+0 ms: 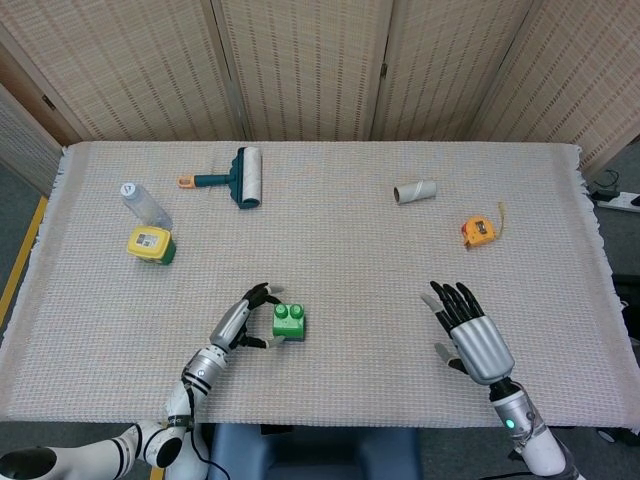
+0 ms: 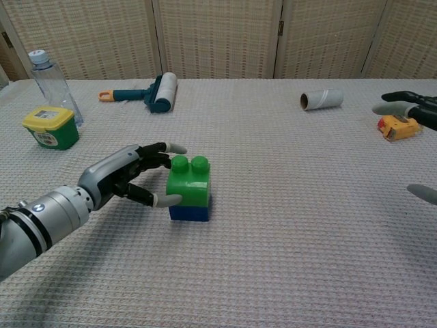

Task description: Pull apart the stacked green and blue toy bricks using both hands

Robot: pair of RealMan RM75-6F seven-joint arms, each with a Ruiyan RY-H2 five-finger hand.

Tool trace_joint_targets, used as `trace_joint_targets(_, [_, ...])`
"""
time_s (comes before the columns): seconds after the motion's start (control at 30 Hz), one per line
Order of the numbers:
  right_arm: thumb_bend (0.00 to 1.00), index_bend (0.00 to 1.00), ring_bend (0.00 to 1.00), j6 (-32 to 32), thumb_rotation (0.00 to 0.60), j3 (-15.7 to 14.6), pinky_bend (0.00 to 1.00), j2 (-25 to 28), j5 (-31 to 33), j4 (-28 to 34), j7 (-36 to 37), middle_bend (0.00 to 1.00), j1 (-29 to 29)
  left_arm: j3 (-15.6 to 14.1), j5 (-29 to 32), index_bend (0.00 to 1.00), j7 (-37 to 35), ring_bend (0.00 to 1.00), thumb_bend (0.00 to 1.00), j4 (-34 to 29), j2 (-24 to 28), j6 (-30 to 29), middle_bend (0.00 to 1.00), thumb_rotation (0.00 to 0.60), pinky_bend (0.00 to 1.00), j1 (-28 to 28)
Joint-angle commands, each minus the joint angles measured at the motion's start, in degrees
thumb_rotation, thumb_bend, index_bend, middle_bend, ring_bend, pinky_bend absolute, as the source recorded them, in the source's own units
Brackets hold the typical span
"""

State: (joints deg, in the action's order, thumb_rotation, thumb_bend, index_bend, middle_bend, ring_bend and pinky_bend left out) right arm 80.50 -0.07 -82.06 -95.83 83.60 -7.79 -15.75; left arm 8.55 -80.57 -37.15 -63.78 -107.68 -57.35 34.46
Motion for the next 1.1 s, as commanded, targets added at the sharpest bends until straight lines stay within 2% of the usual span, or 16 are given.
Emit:
trace_joint_targets(0.03, [0.37,0.0,0.0,-0.1,0.6,0.0,0.0,0.0,0.0,0.0,0.0,0.0,0.0,-0.1,-0.2,0.26,-1.4,0.11,0.31,-0.2,-0.1,-0.4,0.63,0.6,0.0,-0.2])
trace_joint_targets(0.2, [0.37,0.0,0.0,-0.4,0.6,0.1,0.0,0.1,0.3,0.1,0.2,0.0,-0.1,0.4,-0.3,0.46,-1.4,0.23,0.35,0.8,-1.3,-3.4,0.78,0.6,0.0,-1.1])
trace_joint_targets(0.3, [0.37,0.0,0.0,-0.5,0.6,0.1,0.0,0.2,0.4,0.1,0.4,0.0,-0.1,0.4,-0.6,0.53,-1.5,0.26,0.38,1.0,-1.7,-4.7,0.82,0.6,0.0,-1.6])
trace_joint_targets(0.5, [0.37,0.0,0.0,-1.0,0.6,0.0,0.0,0.2,0.5,0.2,0.3,0.0,-0.3,0.1,-1.2,0.62,-1.7,0.29,0.41,0.3,-1.3,-5.9,0.85,0.6,0.0,-2.1])
trace_joint_targets(0.73, [0.37,0.0,0.0,-4.8,0.6,0.0,0.0,-1.1,1.8,-1.5,0.9,0.0,-1.8,-1.2,-2.2,0.63,-5.5,0.29,0.43,-5.3,2.2,-7.0,0.86,0.6,0.0,-3.6])
trace_joint_targets(0.87, [0.37,0.0,0.0,-10.2,0.6,0.0,0.0,-2.5,2.3,-3.7,8.4,0.0,-5.0,-1.2,-1.5,0.63,-5.6,0.3,0.43,-9.3,4.1,-7.2,0.86,0.6,0.0,-4.5])
trace_joint_targets(1.1, [0.37,0.0,0.0,-16.4,0.6,-0.2,0.0,-6.5,0.9,-10.3,27.6,0.0,-10.9,1.2,0.1,0.63,-6.2,0.31,0.43,-13.4,5.3,-8.0,0.86,0.6,0.0,-4.7])
